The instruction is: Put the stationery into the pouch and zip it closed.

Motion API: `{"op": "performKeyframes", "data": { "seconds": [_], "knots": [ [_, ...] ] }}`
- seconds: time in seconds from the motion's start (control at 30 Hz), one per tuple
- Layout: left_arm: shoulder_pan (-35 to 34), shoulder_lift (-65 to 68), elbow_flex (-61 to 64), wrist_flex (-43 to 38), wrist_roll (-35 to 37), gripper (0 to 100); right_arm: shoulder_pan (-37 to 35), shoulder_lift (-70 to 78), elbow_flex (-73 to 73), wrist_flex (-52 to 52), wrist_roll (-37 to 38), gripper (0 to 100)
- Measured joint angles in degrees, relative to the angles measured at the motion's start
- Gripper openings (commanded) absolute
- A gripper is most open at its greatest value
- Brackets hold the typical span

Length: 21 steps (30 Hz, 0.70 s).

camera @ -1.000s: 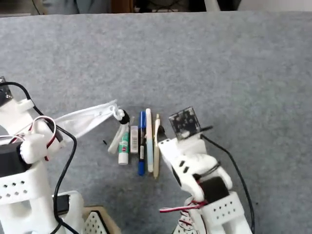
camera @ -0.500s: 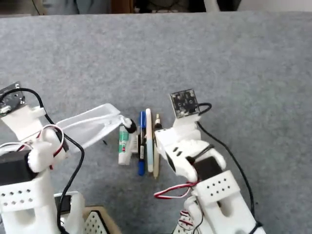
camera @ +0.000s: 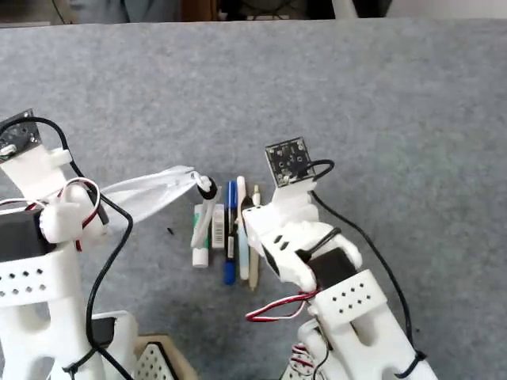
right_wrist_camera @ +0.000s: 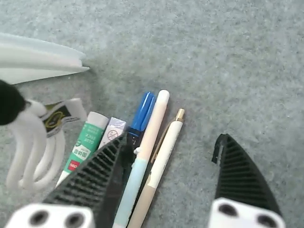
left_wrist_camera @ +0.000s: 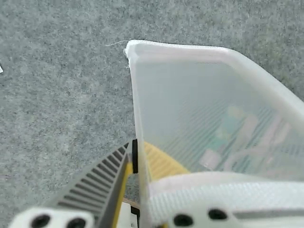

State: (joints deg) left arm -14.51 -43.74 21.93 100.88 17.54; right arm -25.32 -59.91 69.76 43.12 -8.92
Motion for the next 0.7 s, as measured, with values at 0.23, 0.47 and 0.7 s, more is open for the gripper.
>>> {"op": "performKeyframes", "data": {
  "seconds": [0.23,0.47,0.7],
  "knots": [
    [0.00,5.80,-1.49,-0.26,5.01,3,0.00,0.00,0.00,0.00,0.00,27.6],
    [-2.37,11.08,-4.13,-0.44,4.57,3,0.00,0.00,0.00,0.00,0.00,27.3],
    [-2.37,13.80,-4.92,-0.44,1.05,3,-2.02,0.00,0.26,-1.93,0.00,27.2]
  ]
}}
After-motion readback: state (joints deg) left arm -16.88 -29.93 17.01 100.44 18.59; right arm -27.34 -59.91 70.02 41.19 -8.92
